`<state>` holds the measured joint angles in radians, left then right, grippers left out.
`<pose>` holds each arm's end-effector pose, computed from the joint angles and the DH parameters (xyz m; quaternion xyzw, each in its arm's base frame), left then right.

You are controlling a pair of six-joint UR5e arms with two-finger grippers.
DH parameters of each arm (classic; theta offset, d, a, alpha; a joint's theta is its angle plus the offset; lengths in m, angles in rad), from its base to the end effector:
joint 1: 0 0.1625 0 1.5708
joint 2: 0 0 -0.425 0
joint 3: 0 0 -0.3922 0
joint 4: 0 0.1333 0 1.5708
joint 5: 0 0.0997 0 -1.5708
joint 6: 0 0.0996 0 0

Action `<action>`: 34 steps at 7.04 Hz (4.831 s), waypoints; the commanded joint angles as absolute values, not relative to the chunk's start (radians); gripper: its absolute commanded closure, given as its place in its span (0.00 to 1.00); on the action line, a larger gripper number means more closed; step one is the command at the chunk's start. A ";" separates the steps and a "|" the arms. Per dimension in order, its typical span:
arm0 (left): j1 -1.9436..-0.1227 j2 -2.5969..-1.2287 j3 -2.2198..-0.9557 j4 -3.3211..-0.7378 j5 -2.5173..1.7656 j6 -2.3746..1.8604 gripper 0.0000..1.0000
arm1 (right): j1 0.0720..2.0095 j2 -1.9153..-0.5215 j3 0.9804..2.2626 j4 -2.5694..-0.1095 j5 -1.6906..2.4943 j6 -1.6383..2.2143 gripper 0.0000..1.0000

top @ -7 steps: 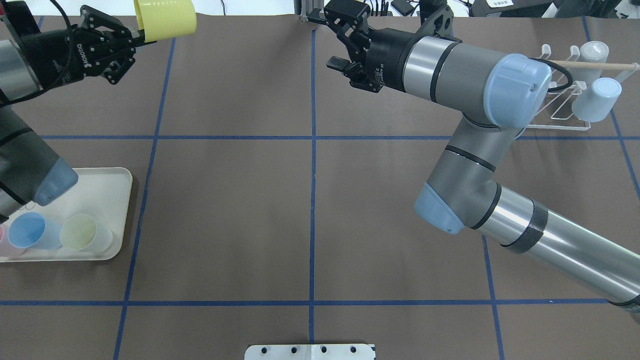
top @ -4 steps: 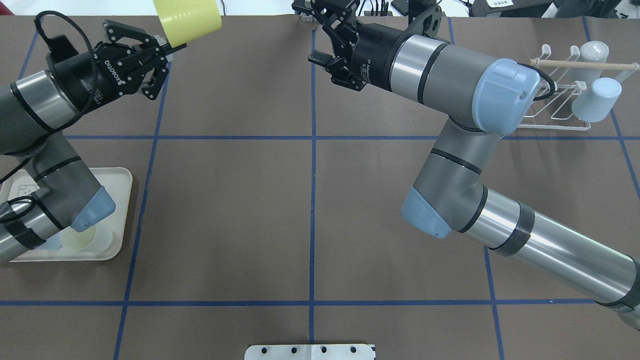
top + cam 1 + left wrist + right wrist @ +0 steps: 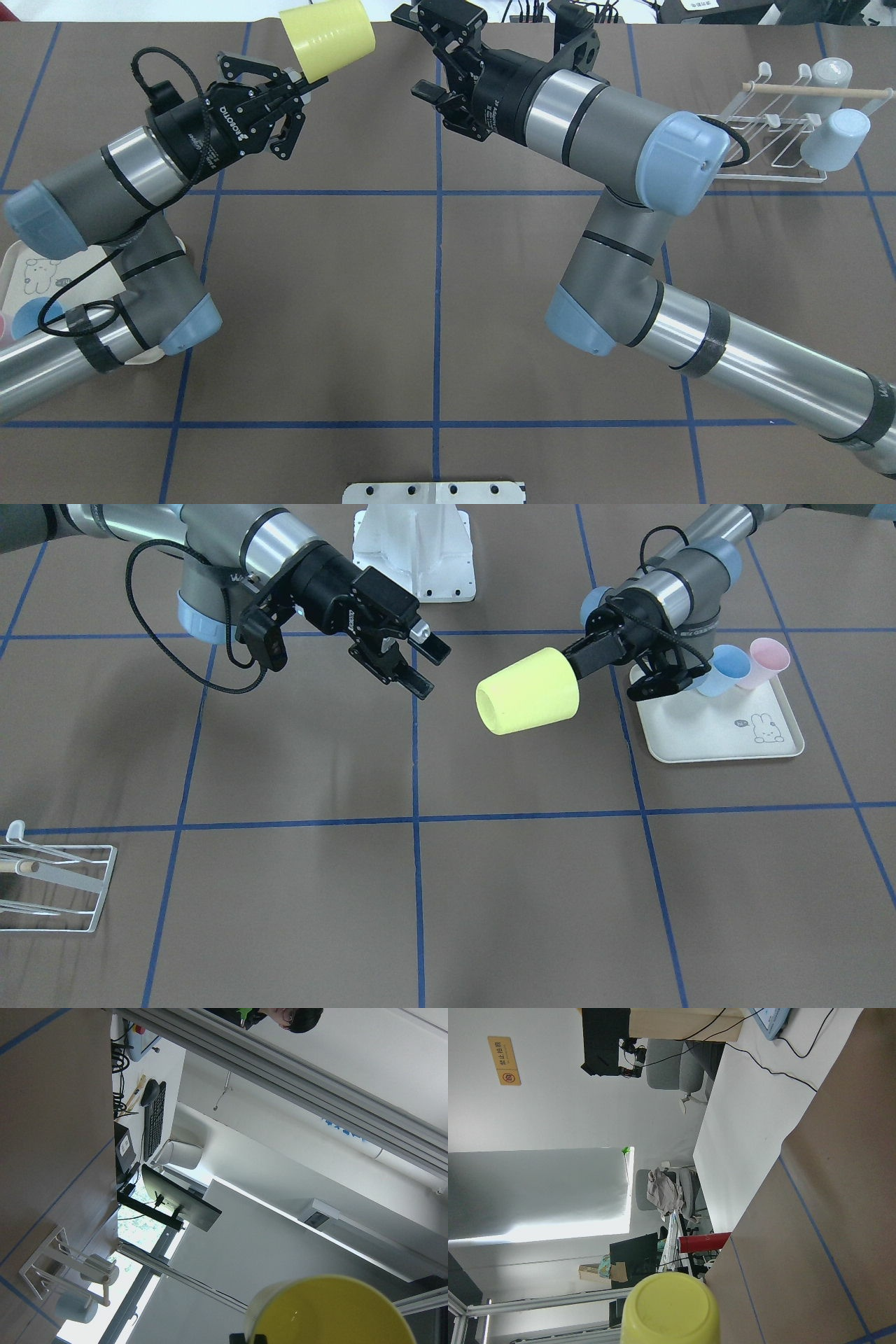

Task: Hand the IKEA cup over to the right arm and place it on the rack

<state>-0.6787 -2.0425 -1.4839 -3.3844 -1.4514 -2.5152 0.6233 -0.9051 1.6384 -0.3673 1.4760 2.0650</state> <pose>0.3589 -0.4759 0.2551 -0.0909 0.8850 -0.3655 0.2736 -0.4126 -0.4724 0.1057 0.0799 -0.8196 0.3331 0.4592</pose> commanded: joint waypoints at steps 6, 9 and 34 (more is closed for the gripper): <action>-0.629 -2.074 -1.462 -3.384 -1.402 -2.510 1.00 | 0.606 -0.904 1.621 -0.367 1.445 2.059 0.01; -0.568 -2.098 -1.463 -3.379 -1.329 -2.507 1.00 | 0.603 -0.897 1.612 -0.365 1.434 2.060 0.01; -0.538 -2.089 -1.512 -3.270 -1.396 -2.084 0.01 | 0.830 -1.036 1.649 -0.591 1.542 1.617 1.00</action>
<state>-0.5216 -2.0941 -1.5095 -3.3294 -1.3631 -2.1719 0.7995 -0.9674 1.6087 -0.5097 1.5325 1.7588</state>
